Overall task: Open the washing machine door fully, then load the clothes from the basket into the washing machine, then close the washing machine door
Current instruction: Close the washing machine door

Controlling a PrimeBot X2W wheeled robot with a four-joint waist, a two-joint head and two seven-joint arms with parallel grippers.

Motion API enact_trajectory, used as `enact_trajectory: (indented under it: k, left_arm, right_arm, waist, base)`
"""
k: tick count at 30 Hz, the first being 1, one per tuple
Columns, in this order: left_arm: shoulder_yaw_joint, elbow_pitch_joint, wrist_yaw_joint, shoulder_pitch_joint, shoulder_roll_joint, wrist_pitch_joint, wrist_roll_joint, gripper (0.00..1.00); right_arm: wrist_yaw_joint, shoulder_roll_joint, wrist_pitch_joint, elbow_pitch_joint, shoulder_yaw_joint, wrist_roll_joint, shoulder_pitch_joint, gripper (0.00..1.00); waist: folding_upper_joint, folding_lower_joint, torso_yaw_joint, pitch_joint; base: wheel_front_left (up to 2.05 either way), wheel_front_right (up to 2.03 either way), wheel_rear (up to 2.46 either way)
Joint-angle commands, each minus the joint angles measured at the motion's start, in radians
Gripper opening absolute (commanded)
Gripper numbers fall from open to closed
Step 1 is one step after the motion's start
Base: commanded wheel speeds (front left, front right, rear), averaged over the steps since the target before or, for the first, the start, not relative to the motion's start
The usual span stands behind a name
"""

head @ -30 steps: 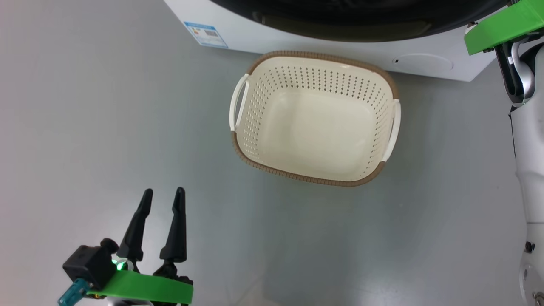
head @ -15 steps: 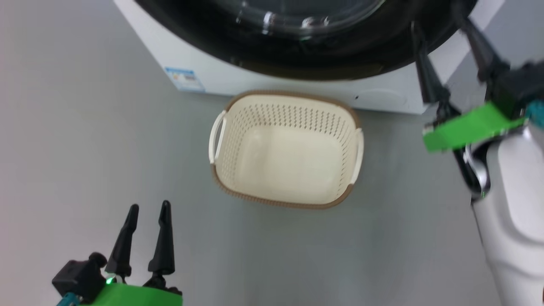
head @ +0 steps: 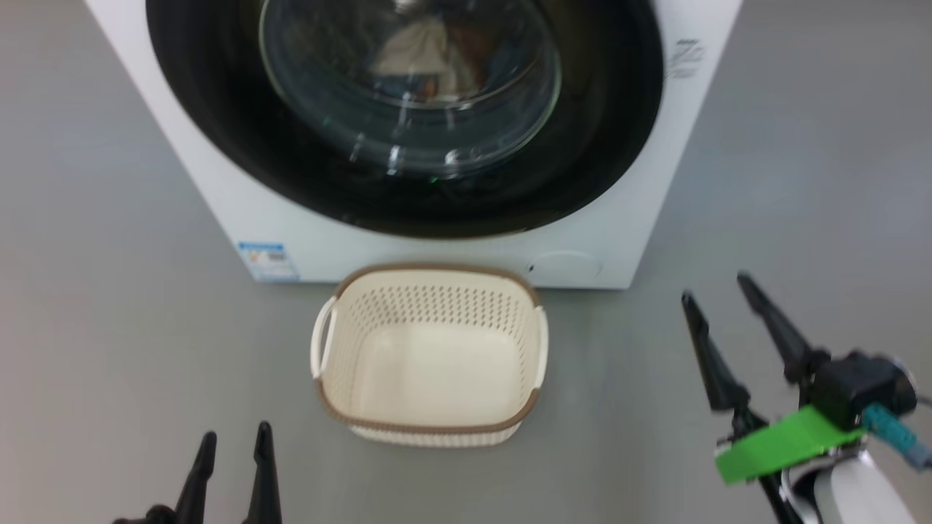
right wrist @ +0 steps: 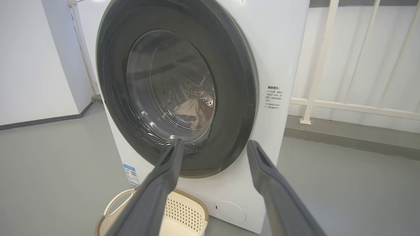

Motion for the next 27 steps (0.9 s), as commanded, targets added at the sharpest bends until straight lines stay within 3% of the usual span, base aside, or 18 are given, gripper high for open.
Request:
enact_trajectory:
  k: [1, 9, 27]
  left_arm:
    - [0.036, -0.016, 0.006, -0.003, 0.010, -0.006, 0.009, 1.00]
    - [0.049, -0.001, 0.026, 0.030, 0.010, -0.006, 0.020, 1.00]
    - [0.080, 0.074, -0.010, 0.034, 0.010, -0.006, 0.070, 1.00]
  right_arm:
    - [-0.006, -0.001, -0.002, -0.031, 0.022, 0.008, 0.012, 1.00]
    - [-0.006, 0.016, -0.002, -0.057, 0.020, 0.023, 0.134, 1.00]
    - [-0.006, 0.064, -0.002, -0.092, -0.048, 0.000, 0.251, 1.00]
  waist:
    - [0.0000, 0.0000, -0.085, -0.094]
    - [0.0000, 0.0000, -0.122, -0.153]
    - [0.0000, 0.0000, -0.133, -0.178]
  base:
    - [0.00, 0.00, 0.00]
    - [0.00, 0.00, 0.00]
    - [0.00, 0.00, 0.00]
